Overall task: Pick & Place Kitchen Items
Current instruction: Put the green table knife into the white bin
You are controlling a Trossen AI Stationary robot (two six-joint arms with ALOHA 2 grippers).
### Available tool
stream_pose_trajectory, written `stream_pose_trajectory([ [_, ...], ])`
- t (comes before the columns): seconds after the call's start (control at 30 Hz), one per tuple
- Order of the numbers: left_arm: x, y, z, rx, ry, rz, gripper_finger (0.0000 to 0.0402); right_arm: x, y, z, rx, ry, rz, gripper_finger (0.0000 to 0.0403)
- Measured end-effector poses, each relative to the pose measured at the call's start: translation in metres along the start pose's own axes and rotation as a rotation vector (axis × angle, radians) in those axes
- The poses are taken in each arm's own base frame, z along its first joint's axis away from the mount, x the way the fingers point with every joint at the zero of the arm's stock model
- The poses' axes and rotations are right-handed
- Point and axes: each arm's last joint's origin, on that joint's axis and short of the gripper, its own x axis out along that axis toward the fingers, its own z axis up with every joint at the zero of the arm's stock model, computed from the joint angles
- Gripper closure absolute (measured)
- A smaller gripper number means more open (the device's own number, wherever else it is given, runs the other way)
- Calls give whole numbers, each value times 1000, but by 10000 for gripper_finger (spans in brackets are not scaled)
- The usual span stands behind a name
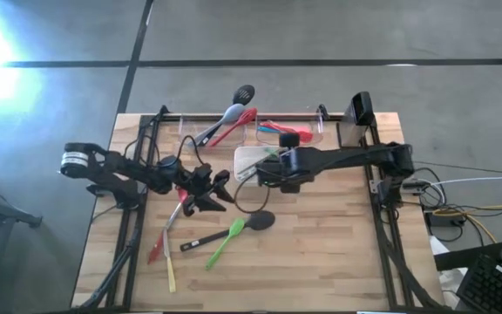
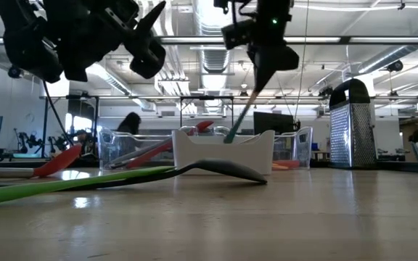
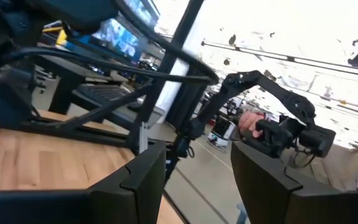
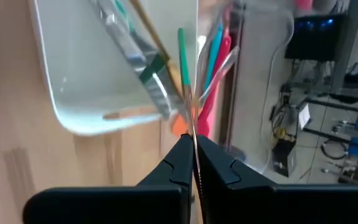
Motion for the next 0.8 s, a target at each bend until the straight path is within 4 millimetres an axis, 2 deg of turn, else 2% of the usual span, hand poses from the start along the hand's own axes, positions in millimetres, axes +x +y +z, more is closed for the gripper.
stream_pose_trajectory([
  [0.13,1,-2,-2,-2,7,-9,216,-11,-8,14,10,-49,15,396],
  [0.27,-2,-2,-7,-16,27,-10,216,-24,-20,18,63,-111,144,396],
  [0.43,-2,-2,-6,-15,18,-4,215,-29,-28,23,94,-153,259,396],
  [0.8,0,-3,-5,-27,19,-17,217,1,-17,42,96,-119,459,396],
])
